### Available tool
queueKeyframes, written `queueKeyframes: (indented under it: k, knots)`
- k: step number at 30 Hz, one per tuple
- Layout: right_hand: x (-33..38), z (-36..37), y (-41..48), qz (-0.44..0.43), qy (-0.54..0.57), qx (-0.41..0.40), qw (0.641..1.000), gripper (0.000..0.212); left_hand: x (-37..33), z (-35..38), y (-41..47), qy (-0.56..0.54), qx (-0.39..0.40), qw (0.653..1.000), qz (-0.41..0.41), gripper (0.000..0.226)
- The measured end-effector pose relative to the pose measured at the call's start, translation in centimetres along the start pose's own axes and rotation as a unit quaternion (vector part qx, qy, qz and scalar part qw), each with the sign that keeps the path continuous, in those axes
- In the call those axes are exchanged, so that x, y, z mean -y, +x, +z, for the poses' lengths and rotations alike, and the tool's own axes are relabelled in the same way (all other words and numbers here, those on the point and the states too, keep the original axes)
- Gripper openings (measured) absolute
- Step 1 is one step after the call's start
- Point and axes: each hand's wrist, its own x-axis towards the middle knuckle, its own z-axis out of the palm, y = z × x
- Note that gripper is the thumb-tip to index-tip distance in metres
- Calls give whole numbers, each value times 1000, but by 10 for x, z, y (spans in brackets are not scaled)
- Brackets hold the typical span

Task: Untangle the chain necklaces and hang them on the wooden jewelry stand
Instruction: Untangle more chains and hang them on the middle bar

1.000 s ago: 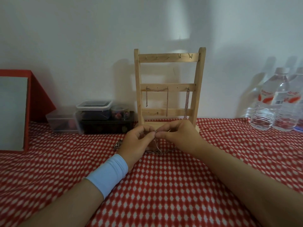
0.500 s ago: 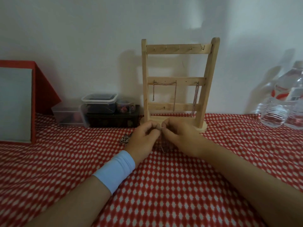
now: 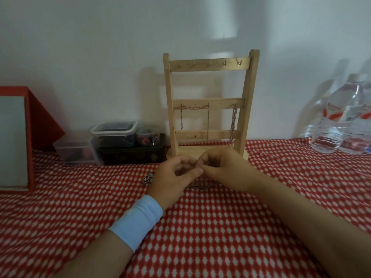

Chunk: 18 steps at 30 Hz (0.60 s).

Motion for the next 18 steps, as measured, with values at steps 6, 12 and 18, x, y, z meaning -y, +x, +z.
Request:
queueKeyframes:
  k: [6,12,18]
  knots:
    - [4,3,-1,31,3,10,999,11,-7,-9,3,66,-23,997,38,12]
    - [18,-5,-4,92,97,9,991,11,-21,-17,6,269,-37,954,131,10]
    - [36,-20,1,137,61,47,988,14,-49,-19,21,236,12,968,87,10]
